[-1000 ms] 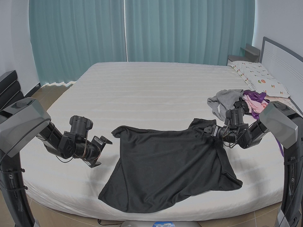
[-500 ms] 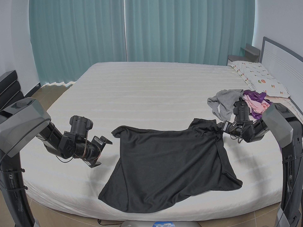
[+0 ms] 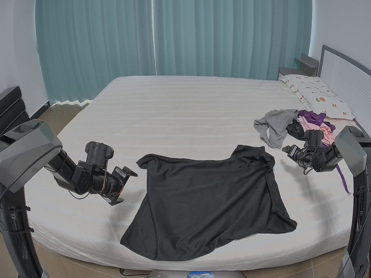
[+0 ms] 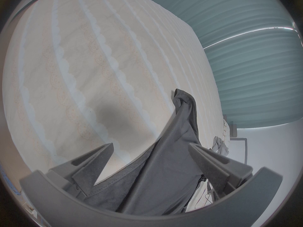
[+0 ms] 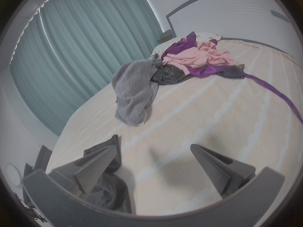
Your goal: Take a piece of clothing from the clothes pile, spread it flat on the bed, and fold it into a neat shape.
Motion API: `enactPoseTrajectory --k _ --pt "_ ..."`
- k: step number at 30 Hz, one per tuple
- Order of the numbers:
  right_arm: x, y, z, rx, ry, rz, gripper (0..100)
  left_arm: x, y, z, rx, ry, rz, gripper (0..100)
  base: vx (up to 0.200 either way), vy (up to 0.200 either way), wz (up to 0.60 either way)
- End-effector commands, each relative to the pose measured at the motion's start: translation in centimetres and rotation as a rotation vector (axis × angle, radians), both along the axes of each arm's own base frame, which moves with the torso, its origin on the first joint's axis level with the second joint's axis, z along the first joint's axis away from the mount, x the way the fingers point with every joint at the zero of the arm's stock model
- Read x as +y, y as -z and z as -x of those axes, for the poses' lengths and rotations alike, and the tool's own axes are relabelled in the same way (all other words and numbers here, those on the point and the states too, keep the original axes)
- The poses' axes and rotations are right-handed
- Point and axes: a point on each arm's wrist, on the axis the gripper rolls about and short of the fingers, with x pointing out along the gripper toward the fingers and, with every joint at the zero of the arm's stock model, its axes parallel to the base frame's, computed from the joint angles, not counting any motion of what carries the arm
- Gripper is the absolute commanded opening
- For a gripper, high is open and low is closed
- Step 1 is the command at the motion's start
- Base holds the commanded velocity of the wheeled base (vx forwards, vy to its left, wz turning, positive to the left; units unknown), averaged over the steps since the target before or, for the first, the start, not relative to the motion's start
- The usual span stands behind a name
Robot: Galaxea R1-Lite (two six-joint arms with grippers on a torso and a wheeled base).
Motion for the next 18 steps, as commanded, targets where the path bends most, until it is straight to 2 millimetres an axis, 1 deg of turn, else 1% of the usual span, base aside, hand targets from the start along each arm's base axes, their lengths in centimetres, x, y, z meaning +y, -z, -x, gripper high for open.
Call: enactPoseTrajectory --k 1,4,8,9,10,11,12,15,18 --pt "2.1 -1.3 1.0 0.004 -0.071 -0.019 100 0.0 0.1 0.0 0.001 -0.001 0.000 100 0.000 0.000 0.00" --pt "3.6 -0.8 1.3 0.024 -0.110 -0.015 100 0.0 0.1 0.0 0.001 -0.001 0.000 100 0.000 0.000 0.00" --pt "5.6 -0.3 1.4 0.008 -0.169 -0.020 100 0.0 0.1 0.0 0.001 -0.001 0.000 100 0.000 0.000 0.00" --pt "5.6 -0.3 1.4 0.008 -0.169 -0.020 100 0.0 0.1 0.0 0.001 -0.001 0.000 100 0.000 0.000 0.00" --pt "6.4 -0.1 1.4 0.002 -0.188 -0.019 100 0.0 0.1 0.0 0.001 0.001 -0.001 100 0.000 0.000 0.00" --pt "6.4 -0.1 1.4 0.002 -0.188 -0.019 100 0.0 0.1 0.0 0.001 0.001 -0.001 100 0.000 0.000 0.00" --pt "7.2 0.5 1.4 0.013 -0.210 -0.011 100 0.0 0.1 0.0 0.001 0.001 -0.001 100 0.000 0.000 0.00" --pt "7.9 1.3 1.4 0.026 -0.238 0.009 100 0.0 0.1 0.0 0.001 0.001 -0.001 100 0.000 0.000 0.00" --pt "8.0 2.3 1.3 0.043 -0.246 0.029 100 0.0 0.1 0.0 0.001 0.001 -0.001 100 0.000 0.000 0.00"
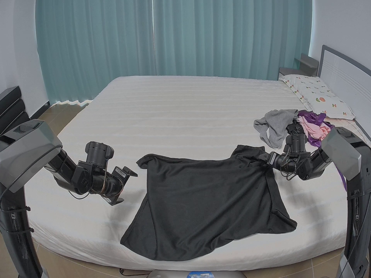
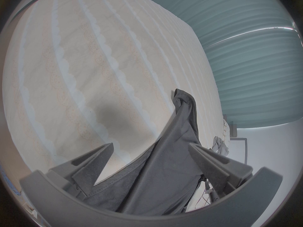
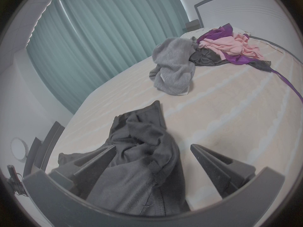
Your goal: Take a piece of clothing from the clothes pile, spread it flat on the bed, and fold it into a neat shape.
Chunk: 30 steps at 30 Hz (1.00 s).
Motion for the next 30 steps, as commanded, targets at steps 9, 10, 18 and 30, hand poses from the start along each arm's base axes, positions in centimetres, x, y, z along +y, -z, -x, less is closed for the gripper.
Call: enactPoseTrajectory --k 9,10,18,30 --pt "-0.5 1.6 -0.4 0.017 0.010 0.023 0 0.0 0.1 0.0 0.001 0.000 0.000 100 0.000 0.000 0.00" --pt "-1.1 1.1 -0.6 0.003 0.023 0.023 0 0.0 0.1 0.0 0.001 0.000 0.000 100 0.000 0.000 0.00" --pt "-4.6 -0.4 -1.3 -0.049 0.102 0.013 0 0.0 0.1 0.0 0.001 0.000 0.000 100 0.000 0.000 0.00" --pt "-6.3 1.7 -1.6 -0.017 0.146 -0.010 100 0.0 0.0 0.0 0.000 0.000 0.000 100 0.000 0.000 0.00"
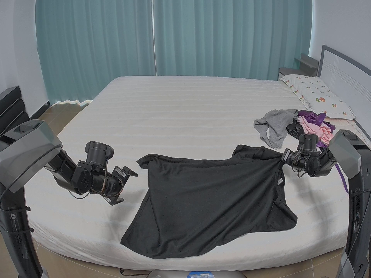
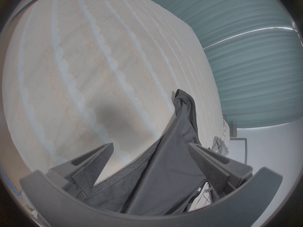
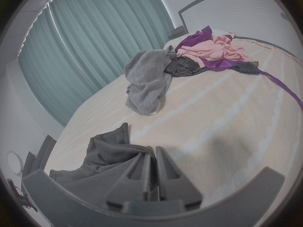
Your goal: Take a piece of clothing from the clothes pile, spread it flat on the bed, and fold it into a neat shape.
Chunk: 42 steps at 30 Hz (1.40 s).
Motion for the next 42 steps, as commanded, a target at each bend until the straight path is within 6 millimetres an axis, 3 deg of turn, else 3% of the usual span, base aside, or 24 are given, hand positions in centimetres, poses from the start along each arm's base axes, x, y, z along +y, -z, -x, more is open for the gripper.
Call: enactPoseTrajectory --k 1,6,13,15,16,19,20,22,26,34,42 --pt "-0.1 0.7 0.1 0.015 0.000 -0.007 100 0.0 0.1 0.0 0.001 0.000 0.000 100 0.000 0.000 0.00" --pt "-0.1 -1.3 0.6 -0.008 0.029 -0.075 100 0.0 0.1 0.0 0.003 0.000 0.000 100 0.000 0.000 0.00" --pt "-0.2 -3.8 5.4 0.007 -0.057 -0.175 100 0.1 0.0 0.8 0.011 0.006 -0.007 100 0.000 0.000 0.00" --pt "-0.2 -3.8 6.2 0.006 -0.068 -0.183 100 0.1 0.0 0.9 0.013 0.010 -0.009 100 0.000 0.000 0.00" --pt "-0.2 -3.9 8.0 -0.014 -0.086 -0.194 100 -0.4 0.1 1.3 0.019 0.024 -0.016 100 0.000 0.000 0.00" --pt "-0.1 -3.5 10.2 -0.021 -0.093 -0.200 100 -1.0 0.3 2.2 0.032 0.064 -0.047 100 0.000 0.000 0.00" --pt "-0.1 -3.5 10.2 -0.021 -0.093 -0.200 100 -1.0 0.3 2.2 0.032 0.064 -0.047 100 0.000 0.000 0.00" --pt "0.1 -2.9 12.2 -0.013 -0.092 -0.199 100 -0.8 0.5 4.2 0.043 0.168 -0.111 100 0.000 0.000 0.00" --pt "0.4 -2.6 14.5 -0.009 -0.089 -0.197 100 -0.9 0.9 5.9 0.061 0.259 -0.173 100 0.000 0.000 0.00" --pt "0.3 -2.1 17.6 0.040 -0.059 -0.226 100 -1.1 0.4 7.9 0.074 0.279 -0.178 100 0.000 0.000 0.00" --pt "0.1 -2.2 18.9 0.036 -0.024 -0.267 100 -1.0 0.6 8.9 0.062 0.272 -0.178 100 -0.100 0.000 0.00"
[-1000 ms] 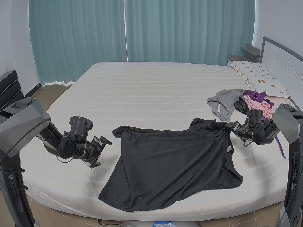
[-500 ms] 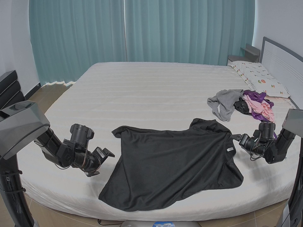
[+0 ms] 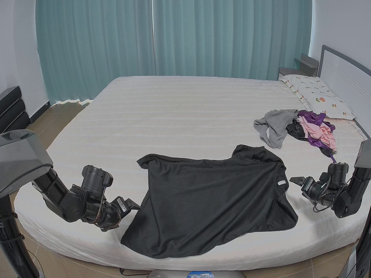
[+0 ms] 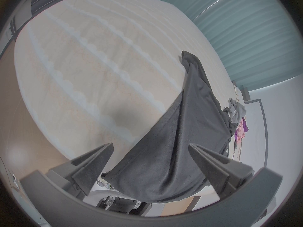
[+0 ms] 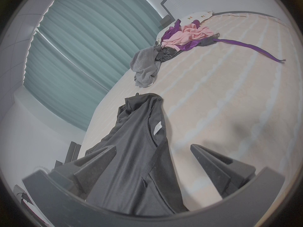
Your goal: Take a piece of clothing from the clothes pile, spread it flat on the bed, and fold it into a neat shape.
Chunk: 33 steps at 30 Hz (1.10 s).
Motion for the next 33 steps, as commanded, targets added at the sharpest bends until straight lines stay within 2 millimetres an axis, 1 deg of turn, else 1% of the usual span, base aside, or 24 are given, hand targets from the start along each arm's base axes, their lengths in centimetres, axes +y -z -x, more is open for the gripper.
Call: enactPoseTrajectory --k 1,2,7,10,17,24,29,33 --pt "0.0 -0.1 1.0 0.016 0.009 -0.009 100 -0.1 -0.4 0.5 -0.008 -0.008 0.011 100 -0.200 0.000 0.00" --pt "0.0 0.0 1.2 0.025 0.008 -0.012 100 0.0 -0.4 0.5 -0.005 -0.012 0.012 100 -0.200 0.000 0.00" --pt "0.0 0.1 1.6 0.035 0.010 -0.014 100 0.0 -0.6 0.4 -0.008 -0.021 0.027 100 0.000 0.000 0.00" --pt "0.2 -0.1 1.8 0.035 0.004 -0.014 100 -0.1 -1.2 0.3 -0.027 -0.042 0.060 100 0.000 0.000 0.00" --pt "0.4 0.0 2.0 0.043 -0.002 -0.015 100 -0.5 -1.7 0.3 -0.045 -0.055 0.088 100 0.000 0.000 0.00" --pt "0.7 -0.1 2.2 0.031 -0.010 -0.012 100 -1.1 -2.1 0.7 -0.048 -0.045 0.102 100 0.000 -0.200 0.00" --pt "1.0 -0.1 2.3 0.029 -0.022 -0.010 100 -1.1 -2.2 0.8 -0.051 -0.043 0.100 100 0.000 -0.200 0.00" --pt "1.1 0.0 2.3 0.032 -0.026 -0.011 100 -1.0 -2.4 0.9 -0.062 -0.046 0.089 100 0.000 0.000 0.00"
